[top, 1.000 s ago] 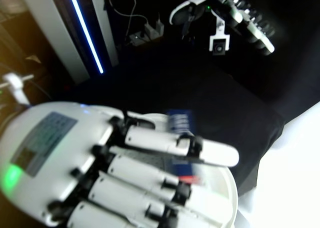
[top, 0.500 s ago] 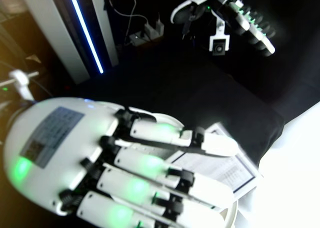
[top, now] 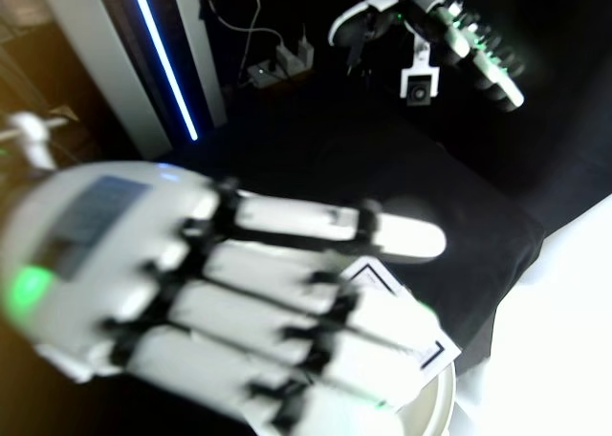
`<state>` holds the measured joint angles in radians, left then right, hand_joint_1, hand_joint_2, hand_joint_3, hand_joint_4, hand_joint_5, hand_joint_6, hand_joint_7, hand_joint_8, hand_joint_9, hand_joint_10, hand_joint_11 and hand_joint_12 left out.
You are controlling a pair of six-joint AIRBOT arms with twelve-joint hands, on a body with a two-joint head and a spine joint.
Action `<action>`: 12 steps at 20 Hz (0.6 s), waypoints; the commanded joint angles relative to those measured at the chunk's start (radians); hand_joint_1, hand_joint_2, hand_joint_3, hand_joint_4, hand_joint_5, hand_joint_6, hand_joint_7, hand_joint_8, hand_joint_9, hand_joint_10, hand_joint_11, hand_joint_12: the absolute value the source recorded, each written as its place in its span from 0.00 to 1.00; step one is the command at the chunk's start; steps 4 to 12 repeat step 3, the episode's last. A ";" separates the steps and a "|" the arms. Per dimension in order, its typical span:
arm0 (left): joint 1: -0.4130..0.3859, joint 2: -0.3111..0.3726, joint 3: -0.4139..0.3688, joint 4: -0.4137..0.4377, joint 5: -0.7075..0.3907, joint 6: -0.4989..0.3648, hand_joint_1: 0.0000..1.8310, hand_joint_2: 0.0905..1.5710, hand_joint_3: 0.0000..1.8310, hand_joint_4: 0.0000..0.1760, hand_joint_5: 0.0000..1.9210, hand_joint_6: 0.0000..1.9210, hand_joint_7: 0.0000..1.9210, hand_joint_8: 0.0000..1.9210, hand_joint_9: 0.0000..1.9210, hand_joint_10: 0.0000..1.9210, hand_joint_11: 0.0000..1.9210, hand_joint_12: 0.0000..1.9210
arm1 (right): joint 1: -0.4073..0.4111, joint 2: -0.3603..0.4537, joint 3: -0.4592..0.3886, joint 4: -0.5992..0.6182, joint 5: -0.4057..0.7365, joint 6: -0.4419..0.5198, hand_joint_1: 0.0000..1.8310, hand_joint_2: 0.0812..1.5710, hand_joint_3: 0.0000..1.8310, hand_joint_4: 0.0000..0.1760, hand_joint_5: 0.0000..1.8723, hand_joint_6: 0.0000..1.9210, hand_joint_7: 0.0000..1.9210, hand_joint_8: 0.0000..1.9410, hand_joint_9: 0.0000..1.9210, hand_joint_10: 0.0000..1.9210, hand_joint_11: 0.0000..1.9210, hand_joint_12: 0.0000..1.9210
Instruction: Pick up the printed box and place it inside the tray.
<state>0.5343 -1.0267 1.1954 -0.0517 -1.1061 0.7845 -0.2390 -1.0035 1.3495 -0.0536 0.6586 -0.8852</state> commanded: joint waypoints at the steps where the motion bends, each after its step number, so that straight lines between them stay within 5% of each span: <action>1: -0.001 0.013 -0.003 -0.015 -0.132 -0.008 0.10 0.57 0.00 0.62 0.00 0.00 0.00 0.00 0.00 0.00 0.00 0.00 | 0.018 0.011 -0.010 0.003 0.157 0.002 0.39 0.36 0.00 1.00 0.00 0.00 0.00 0.00 0.00 0.00 0.00 0.00; 3: 0.005 0.020 -0.006 -0.018 -0.146 -0.008 0.12 0.57 0.00 0.44 0.00 0.00 0.00 0.00 0.00 0.00 0.00 0.00 | 0.018 0.029 -0.036 -0.011 0.190 0.002 0.40 0.35 0.00 1.00 0.00 0.00 0.00 0.00 0.00 0.00 0.00 0.00; 12: 0.005 0.020 -0.006 -0.018 -0.146 -0.008 0.12 0.57 0.00 0.44 0.00 0.00 0.00 0.00 0.00 0.00 0.00 0.00 | 0.018 0.029 -0.036 -0.011 0.190 0.002 0.40 0.35 0.00 1.00 0.00 0.00 0.00 0.00 0.00 0.00 0.00 0.00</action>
